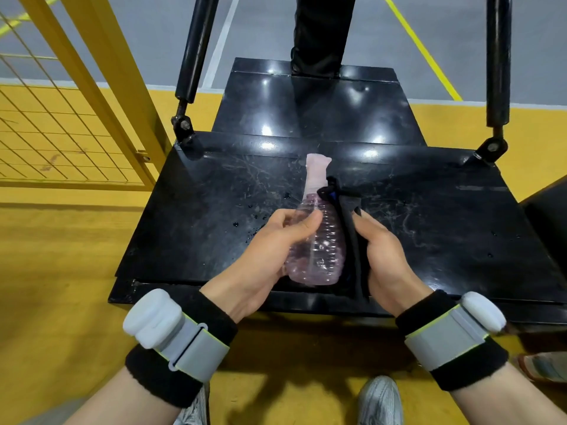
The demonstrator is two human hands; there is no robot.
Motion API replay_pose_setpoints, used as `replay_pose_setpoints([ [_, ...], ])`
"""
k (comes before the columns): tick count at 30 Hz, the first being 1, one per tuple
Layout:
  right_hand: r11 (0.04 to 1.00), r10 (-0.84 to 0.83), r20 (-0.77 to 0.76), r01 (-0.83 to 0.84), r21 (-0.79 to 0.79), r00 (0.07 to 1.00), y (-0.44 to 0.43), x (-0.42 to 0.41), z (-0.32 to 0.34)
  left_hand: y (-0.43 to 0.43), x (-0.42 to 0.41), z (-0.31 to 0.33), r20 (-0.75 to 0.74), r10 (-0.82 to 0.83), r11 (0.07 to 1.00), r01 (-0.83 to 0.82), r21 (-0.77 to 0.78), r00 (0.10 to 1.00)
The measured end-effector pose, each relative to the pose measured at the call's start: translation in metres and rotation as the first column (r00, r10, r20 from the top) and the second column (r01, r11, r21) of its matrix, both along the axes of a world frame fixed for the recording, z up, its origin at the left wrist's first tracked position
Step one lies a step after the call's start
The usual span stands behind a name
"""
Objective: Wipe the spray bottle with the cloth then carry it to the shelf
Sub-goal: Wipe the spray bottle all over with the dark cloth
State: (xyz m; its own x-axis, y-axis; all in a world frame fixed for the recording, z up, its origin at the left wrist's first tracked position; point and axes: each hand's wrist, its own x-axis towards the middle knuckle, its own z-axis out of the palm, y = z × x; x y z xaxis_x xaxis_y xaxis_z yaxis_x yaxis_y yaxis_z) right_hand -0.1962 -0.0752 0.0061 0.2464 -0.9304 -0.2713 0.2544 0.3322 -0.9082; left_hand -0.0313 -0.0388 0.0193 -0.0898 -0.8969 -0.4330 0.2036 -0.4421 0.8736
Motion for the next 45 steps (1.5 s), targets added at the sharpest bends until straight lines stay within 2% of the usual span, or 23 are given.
replay_pose_setpoints([
  [4, 0.997, 0.033, -0.056, -0.036, -0.061, 0.998, 0.004, 0.004, -0.004, 0.001, 0.0, 0.004, -0.035, 0.101, 0.993, -0.099, 0.058, 0.994],
  [7, 0.971, 0.063, -0.113, -0.087, -0.224, 0.992, 0.01, 0.007, -0.002, 0.0, 0.001, 0.009, -0.093, 0.174, 0.983, -0.167, 0.075, 0.98],
  [9, 0.918, 0.022, -0.2, -0.099, -0.385, 0.98, 0.014, 0.008, 0.002, -0.002, 0.004, 0.009, -0.13, 0.188, 0.981, -0.18, 0.07, 0.974],
  [12, 0.773, -0.076, -0.416, -0.21, -0.598, 0.906, 0.023, 0.008, 0.005, -0.002, 0.005, 0.009, -0.193, 0.188, 0.981, -0.176, 0.077, 0.963],
  [14, 0.718, -0.09, -0.471, -0.27, -0.641, 0.877, 0.025, 0.006, 0.004, -0.002, 0.005, 0.006, -0.161, 0.204, 0.979, -0.196, 0.063, 0.966],
  [17, 0.794, -0.022, -0.42, -0.239, -0.559, 0.907, 0.024, 0.007, 0.003, -0.001, 0.004, 0.002, -0.069, 0.21, 0.978, -0.208, 0.037, 0.975],
  [20, 0.936, 0.065, -0.323, -0.17, -0.307, 0.944, 0.021, 0.011, 0.002, 0.0, 0.002, -0.001, 0.052, 0.155, 0.987, -0.156, 0.021, 0.987],
  [22, 0.977, 0.1, -0.316, -0.153, -0.149, 0.943, 0.017, 0.011, 0.0, 0.0, 0.003, -0.002, 0.142, 0.121, 0.992, -0.125, 0.015, 0.982],
  [25, 0.983, 0.068, -0.326, -0.119, -0.137, 0.943, 0.017, 0.007, 0.0, -0.001, 0.004, -0.002, 0.258, 0.075, 0.997, -0.076, -0.007, 0.963],
  [28, 0.988, -0.006, -0.232, -0.03, -0.153, 0.973, 0.014, 0.004, 0.002, -0.002, 0.005, 0.002, 0.34, 0.052, 0.991, -0.008, -0.131, 0.939],
  [30, 0.994, -0.04, -0.13, 0.027, -0.107, 0.991, 0.009, -0.001, 0.002, -0.002, 0.008, 0.003, 0.457, 0.067, 0.97, 0.05, -0.238, 0.887],
  [32, 0.994, -0.102, -0.025, 0.101, -0.039, 0.994, 0.003, -0.008, 0.006, -0.002, 0.013, 0.004, 0.598, 0.121, 0.94, 0.102, -0.326, 0.792],
  [34, 0.985, -0.171, 0.024, 0.171, 0.006, 0.985, -0.002, -0.017, 0.009, -0.002, 0.016, 0.003, 0.682, 0.149, 0.928, 0.138, -0.347, 0.716],
  [39, 0.966, -0.255, -0.003, 0.254, -0.045, 0.967, -0.013, -0.029, 0.013, 0.001, 0.019, 0.002, 0.856, 0.099, 0.894, 0.333, -0.301, 0.508],
  [42, 0.98, -0.151, -0.123, 0.132, -0.152, 0.981, -0.015, -0.027, 0.012, 0.003, 0.019, 0.001, 0.886, 0.056, 0.857, 0.433, -0.279, 0.46],
  [45, 0.962, -0.087, -0.337, -0.009, -0.274, 0.937, -0.012, -0.024, 0.005, 0.004, 0.018, -0.004, 0.902, 0.039, 0.844, 0.469, -0.26, 0.429],
])
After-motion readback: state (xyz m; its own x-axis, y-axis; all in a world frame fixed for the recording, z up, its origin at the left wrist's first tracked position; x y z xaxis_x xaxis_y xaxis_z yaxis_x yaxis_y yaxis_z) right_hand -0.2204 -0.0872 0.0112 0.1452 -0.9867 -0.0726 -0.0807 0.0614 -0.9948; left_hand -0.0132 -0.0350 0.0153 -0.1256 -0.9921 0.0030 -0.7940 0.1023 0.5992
